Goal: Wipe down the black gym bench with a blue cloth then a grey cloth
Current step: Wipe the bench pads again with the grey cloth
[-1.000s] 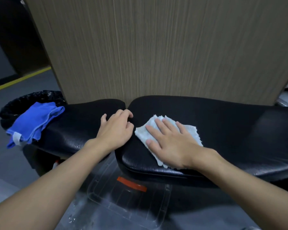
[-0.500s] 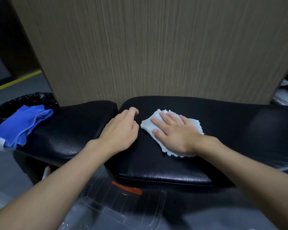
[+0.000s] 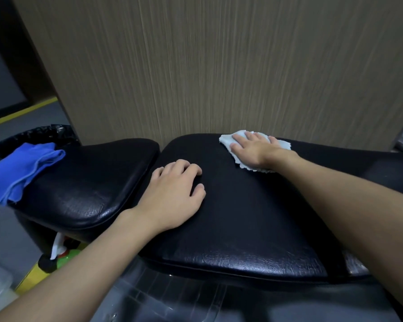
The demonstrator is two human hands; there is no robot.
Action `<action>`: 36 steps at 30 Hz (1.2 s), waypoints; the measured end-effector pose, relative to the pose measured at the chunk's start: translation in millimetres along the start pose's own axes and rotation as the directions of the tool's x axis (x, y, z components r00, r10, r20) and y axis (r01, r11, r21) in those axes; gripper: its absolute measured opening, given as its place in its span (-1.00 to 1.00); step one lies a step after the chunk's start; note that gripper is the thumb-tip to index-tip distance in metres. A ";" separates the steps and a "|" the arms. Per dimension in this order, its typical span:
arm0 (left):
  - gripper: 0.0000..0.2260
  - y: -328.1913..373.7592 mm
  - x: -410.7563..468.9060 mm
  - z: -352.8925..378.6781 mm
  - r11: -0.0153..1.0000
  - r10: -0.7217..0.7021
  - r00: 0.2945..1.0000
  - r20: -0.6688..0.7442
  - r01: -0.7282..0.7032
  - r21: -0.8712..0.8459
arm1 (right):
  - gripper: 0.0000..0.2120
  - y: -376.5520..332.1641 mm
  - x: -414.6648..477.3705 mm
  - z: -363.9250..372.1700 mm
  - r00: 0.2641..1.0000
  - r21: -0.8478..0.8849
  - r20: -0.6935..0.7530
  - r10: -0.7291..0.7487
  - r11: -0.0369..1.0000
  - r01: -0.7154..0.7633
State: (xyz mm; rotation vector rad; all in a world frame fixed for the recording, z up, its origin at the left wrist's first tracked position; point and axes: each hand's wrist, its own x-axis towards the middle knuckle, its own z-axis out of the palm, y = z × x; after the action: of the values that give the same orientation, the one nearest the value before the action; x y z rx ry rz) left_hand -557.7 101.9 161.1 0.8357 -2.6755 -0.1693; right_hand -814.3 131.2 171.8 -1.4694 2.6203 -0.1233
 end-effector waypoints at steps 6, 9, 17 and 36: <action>-0.68 1.7 1.3 1.4 1.000 0.000 1.000 -0.001 0.000 0.012 | -0.42 -0.7 -1.1 4.7 0.999 0.003 -0.007 0.038 0.999 -0.038; -0.71 3.9 4.1 0.3 0.999 -0.019 1.000 0.016 0.019 0.036 | -0.43 -7.5 -25.2 8.0 1.000 0.001 -0.009 -0.003 1.000 0.003; -0.71 7.4 5.9 -3.1 0.998 -0.058 0.997 0.055 0.056 0.031 | -0.44 -26.8 -143.1 18.6 0.983 -0.036 -0.007 -0.185 0.982 0.185; -0.78 20.7 28.7 14.8 0.992 0.098 0.995 -0.019 -0.099 -0.075 | -0.45 19.5 -89.6 10.8 0.992 -0.015 -0.010 -0.122 0.992 0.122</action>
State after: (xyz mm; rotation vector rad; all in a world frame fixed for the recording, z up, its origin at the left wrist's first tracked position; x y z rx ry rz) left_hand -596.0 102.7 159.5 0.6777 -2.6709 -0.2387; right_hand -782.8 217.8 165.4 -1.6388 2.5438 -0.1253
